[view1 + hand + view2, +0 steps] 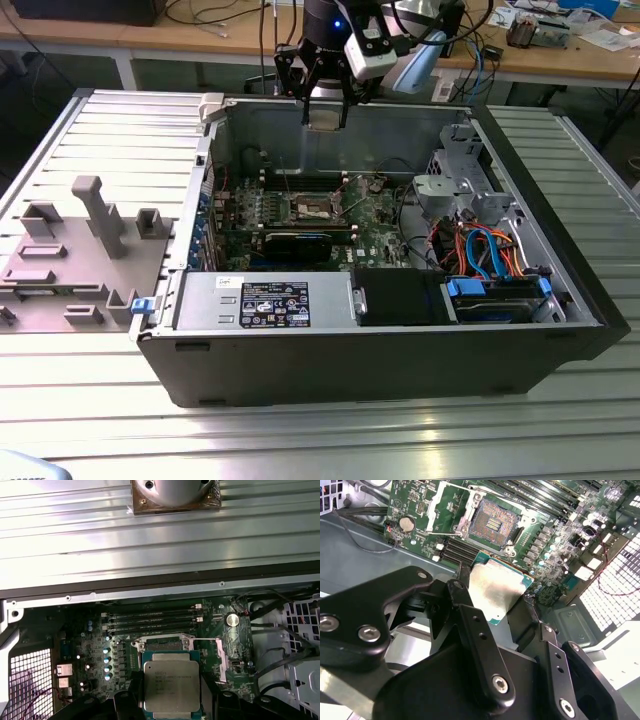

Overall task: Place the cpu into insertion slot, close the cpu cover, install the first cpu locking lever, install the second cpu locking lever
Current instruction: 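Place the cpu into insertion slot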

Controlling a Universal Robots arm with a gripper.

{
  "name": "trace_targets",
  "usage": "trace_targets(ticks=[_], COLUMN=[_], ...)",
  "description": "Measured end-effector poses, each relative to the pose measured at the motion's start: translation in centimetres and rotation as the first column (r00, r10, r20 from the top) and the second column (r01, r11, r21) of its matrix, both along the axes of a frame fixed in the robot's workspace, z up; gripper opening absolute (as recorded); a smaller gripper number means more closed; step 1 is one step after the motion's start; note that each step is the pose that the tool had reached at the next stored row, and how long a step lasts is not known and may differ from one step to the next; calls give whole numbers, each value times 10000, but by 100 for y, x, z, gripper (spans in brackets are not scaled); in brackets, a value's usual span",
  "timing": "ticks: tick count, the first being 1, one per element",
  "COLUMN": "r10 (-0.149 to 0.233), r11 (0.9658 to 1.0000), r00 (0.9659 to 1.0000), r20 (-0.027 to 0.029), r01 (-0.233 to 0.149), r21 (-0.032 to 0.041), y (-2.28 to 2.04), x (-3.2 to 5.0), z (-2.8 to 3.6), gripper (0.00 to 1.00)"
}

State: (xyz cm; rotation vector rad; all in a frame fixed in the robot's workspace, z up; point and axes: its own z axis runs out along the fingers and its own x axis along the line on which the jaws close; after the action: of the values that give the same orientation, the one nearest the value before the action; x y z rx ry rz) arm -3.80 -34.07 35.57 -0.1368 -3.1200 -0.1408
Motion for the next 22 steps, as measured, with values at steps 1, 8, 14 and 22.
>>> trace_targets(ticks=[1,8,14,22], r10=[-4,-73,-134,-184], r11=[10000,10000,9999,9998], r00=[10000,10000,9999,9998], r20=[0,0,0,0], r01=[4,73,134,184], r21=[-1,0,0,0], y=[0,0,0,0], x=[0,0,0,0], z=[0,-6,-6,-6], gripper=[55,55,55,55])
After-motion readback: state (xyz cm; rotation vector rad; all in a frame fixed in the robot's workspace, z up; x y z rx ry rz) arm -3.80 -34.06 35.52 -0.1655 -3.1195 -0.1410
